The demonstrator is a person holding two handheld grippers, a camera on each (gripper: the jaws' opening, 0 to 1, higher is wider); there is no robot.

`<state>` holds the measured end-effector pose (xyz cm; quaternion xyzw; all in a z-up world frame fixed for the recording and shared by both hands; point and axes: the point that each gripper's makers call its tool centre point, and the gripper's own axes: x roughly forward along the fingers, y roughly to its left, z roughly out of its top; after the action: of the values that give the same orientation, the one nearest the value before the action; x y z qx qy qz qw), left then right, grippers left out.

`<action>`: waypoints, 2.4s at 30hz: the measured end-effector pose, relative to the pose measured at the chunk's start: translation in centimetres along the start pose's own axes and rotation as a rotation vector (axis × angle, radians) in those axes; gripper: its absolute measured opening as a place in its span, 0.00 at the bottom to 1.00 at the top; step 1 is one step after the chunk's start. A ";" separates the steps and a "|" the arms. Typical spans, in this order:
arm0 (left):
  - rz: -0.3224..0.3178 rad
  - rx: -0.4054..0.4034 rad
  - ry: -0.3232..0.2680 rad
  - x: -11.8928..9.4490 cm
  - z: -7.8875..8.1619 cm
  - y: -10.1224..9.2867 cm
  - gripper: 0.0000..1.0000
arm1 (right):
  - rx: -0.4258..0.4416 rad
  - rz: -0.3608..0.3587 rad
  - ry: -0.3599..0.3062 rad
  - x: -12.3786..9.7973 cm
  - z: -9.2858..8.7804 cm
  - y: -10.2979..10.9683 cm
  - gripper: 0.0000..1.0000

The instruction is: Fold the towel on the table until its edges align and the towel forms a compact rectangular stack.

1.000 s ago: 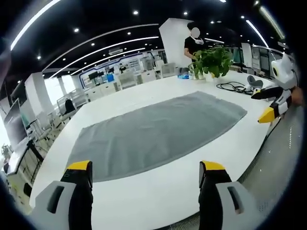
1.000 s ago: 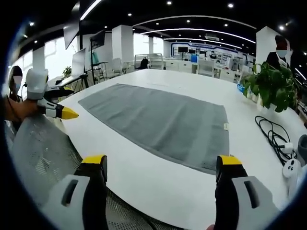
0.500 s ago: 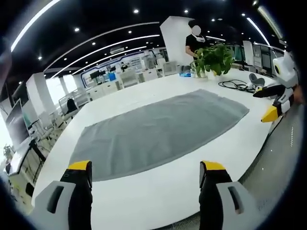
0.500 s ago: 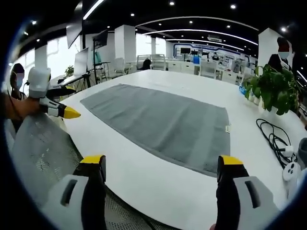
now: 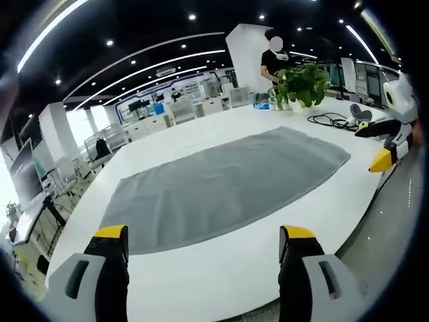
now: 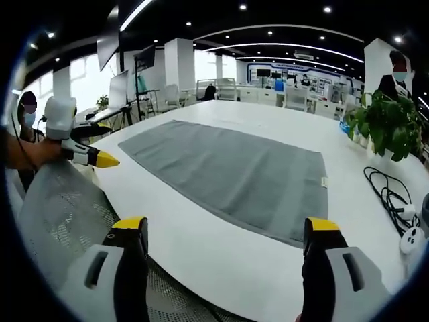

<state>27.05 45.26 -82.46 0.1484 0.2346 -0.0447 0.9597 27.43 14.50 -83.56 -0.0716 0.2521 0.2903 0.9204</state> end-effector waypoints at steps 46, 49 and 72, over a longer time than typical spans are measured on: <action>-0.344 0.222 -0.094 1.9 8.7 -9.6 0.87 | -0.128 0.036 -0.102 -4.9 10.9 -7.9 0.91; -0.364 0.240 -0.107 1.9 9.6 -10.5 0.87 | -0.119 0.031 -0.098 -5.2 11.5 -9.4 0.90; -0.537 0.348 -0.170 2.4 15.7 -17.8 0.86 | -0.198 -0.038 -0.104 -8.6 16.4 -17.8 0.86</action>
<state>33.20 23.46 -75.01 0.2388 0.1733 -0.3476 0.8900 38.44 0.18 -65.35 -0.1518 0.1728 0.2993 0.9260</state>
